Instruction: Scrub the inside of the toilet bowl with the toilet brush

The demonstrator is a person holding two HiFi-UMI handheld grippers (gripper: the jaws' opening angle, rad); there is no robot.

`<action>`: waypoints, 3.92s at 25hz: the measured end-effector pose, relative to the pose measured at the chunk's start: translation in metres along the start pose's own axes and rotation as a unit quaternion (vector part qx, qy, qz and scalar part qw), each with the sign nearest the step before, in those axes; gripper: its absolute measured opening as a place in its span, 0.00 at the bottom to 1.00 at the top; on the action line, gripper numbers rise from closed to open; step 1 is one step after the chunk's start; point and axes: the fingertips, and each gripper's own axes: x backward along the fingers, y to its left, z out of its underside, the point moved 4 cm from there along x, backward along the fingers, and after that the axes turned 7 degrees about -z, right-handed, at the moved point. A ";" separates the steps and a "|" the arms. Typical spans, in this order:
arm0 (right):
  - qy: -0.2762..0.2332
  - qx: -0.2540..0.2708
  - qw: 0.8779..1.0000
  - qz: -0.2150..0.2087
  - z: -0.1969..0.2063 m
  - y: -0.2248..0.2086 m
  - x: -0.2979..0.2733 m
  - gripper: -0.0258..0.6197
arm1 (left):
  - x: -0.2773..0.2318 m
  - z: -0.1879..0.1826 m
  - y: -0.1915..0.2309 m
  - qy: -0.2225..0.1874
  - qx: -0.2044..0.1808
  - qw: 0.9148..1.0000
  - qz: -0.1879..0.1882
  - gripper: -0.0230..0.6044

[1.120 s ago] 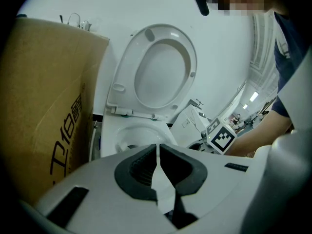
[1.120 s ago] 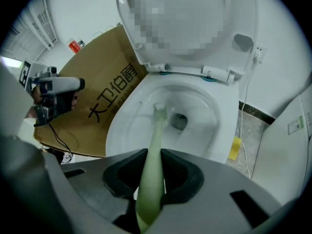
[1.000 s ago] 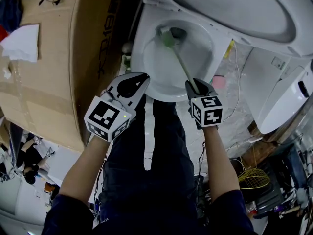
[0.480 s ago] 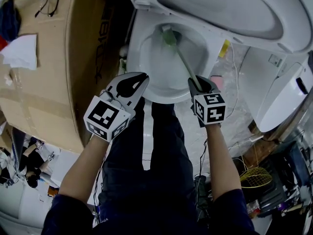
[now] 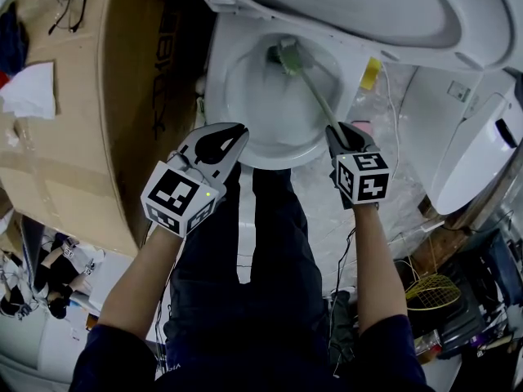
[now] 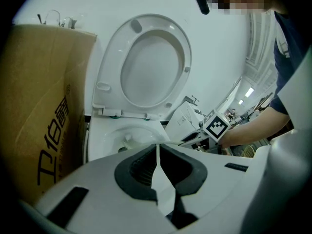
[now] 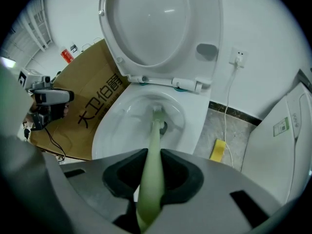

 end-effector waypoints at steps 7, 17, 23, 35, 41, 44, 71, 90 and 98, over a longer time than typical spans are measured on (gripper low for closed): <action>-0.003 -0.007 1.000 0.009 0.009 -0.011 0.011 0.17 | -0.002 0.000 -0.008 0.001 -0.006 1.000 0.003 0.11; 0.000 -0.020 0.999 0.026 0.030 -0.023 0.022 0.17 | -0.004 0.008 -0.018 0.001 -0.013 1.000 0.010 0.11; 0.009 -0.029 0.999 0.039 0.040 -0.026 0.027 0.17 | -0.004 0.011 -0.024 0.001 -0.016 1.000 0.013 0.11; 0.020 -0.041 0.998 0.043 0.053 -0.016 0.030 0.17 | 0.003 0.018 -0.026 0.000 -0.019 1.000 0.016 0.11; 0.028 -0.044 0.998 0.038 0.068 -0.008 0.030 0.17 | 0.009 0.023 -0.025 0.000 -0.021 1.000 0.015 0.11; 0.029 -0.046 0.998 0.037 0.073 -0.003 0.028 0.17 | 0.013 0.026 -0.024 0.000 -0.022 1.000 0.015 0.11; 0.055 -0.043 0.998 0.001 0.128 0.068 0.005 0.17 | 0.045 0.050 -0.024 -0.011 -0.025 1.000 0.012 0.11; 0.047 -0.016 0.998 -0.045 0.103 0.107 -0.013 0.17 | 0.052 0.042 -0.016 -0.021 -0.011 1.000 0.004 0.11; 0.039 -0.001 0.998 -0.051 0.073 0.113 -0.018 0.18 | 0.055 0.037 -0.003 -0.025 0.002 1.000 -0.005 0.11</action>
